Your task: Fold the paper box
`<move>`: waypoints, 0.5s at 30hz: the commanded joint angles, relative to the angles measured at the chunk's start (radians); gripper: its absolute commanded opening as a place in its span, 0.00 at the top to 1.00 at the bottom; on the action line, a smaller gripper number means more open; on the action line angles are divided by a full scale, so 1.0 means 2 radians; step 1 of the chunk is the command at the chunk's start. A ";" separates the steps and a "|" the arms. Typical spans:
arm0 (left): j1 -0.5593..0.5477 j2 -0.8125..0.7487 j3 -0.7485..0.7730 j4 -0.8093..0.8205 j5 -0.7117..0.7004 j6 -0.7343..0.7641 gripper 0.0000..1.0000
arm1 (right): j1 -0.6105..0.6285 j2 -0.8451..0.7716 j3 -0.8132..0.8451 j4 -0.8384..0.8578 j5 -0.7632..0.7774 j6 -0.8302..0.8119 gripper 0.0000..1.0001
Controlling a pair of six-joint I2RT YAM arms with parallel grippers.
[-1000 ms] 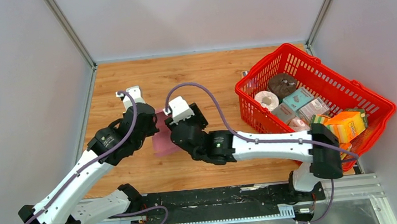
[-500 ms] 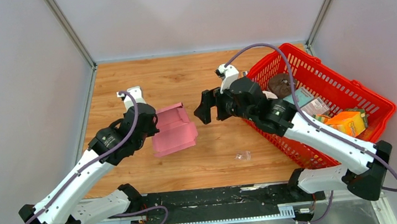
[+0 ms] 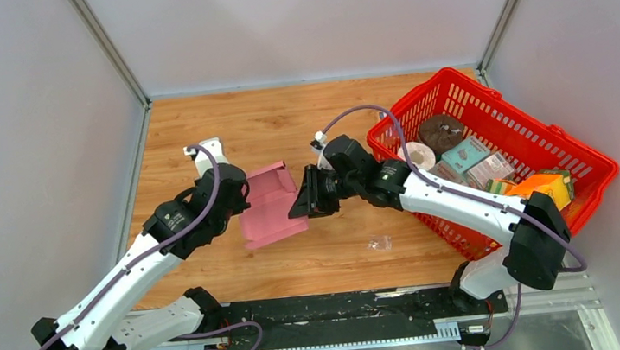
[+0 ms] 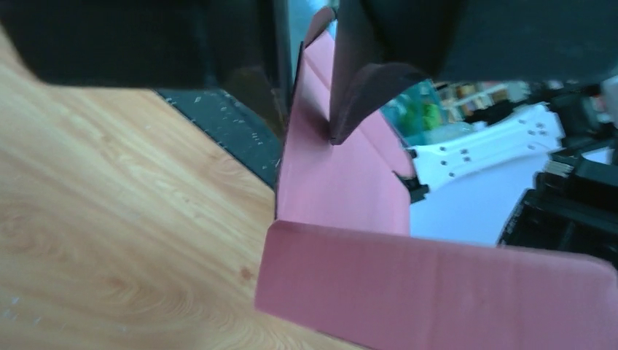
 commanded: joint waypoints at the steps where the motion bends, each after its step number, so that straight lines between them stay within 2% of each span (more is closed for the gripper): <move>1: -0.001 -0.015 -0.016 0.022 0.005 0.005 0.93 | -0.018 -0.007 -0.019 0.051 -0.041 0.077 0.83; 2: -0.001 -0.018 -0.020 0.026 0.008 0.013 0.75 | -0.022 -0.007 -0.029 0.055 -0.046 0.083 0.93; 5: -0.001 -0.048 -0.034 0.028 0.011 0.041 0.48 | -0.037 -0.007 -0.044 0.069 -0.059 0.109 1.00; 7: -0.001 -0.077 -0.043 0.035 0.033 0.077 0.41 | -0.049 -0.002 -0.048 0.078 -0.068 0.126 1.00; 8: -0.001 -0.087 -0.043 0.033 0.040 0.088 0.31 | -0.053 0.001 -0.051 0.082 -0.072 0.131 1.00; 12: 0.000 -0.133 -0.039 -0.006 0.062 0.128 0.30 | -0.076 0.027 -0.067 0.123 -0.120 0.165 1.00; 15: -0.001 -0.150 -0.041 0.016 0.175 0.202 0.31 | -0.089 0.047 -0.069 0.135 -0.145 0.178 1.00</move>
